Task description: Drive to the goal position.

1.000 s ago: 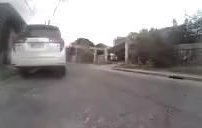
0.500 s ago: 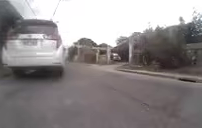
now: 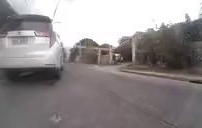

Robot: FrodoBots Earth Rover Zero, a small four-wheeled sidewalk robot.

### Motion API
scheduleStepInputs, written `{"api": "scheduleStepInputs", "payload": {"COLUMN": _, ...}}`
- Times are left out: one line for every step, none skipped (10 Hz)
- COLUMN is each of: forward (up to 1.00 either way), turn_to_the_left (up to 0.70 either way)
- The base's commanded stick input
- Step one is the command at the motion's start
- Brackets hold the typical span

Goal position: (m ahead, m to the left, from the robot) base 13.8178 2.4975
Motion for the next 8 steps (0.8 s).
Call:
{"api": "scheduleStepInputs", "payload": {"forward": 1.00, "turn_to_the_left": 0.00}}
{"api": "scheduleStepInputs", "payload": {"forward": 1.00, "turn_to_the_left": 0.00}}
{"api": "scheduleStepInputs", "payload": {"forward": 1.00, "turn_to_the_left": 0.00}}
{"api": "scheduleStepInputs", "payload": {"forward": 1.00, "turn_to_the_left": 0.00}}
{"api": "scheduleStepInputs", "payload": {"forward": 1.00, "turn_to_the_left": 0.00}}
{"api": "scheduleStepInputs", "payload": {"forward": 1.00, "turn_to_the_left": 0.00}}
{"api": "scheduleStepInputs", "payload": {"forward": 1.00, "turn_to_the_left": 0.00}}
{"api": "scheduleStepInputs", "payload": {"forward": 1.00, "turn_to_the_left": 0.00}}
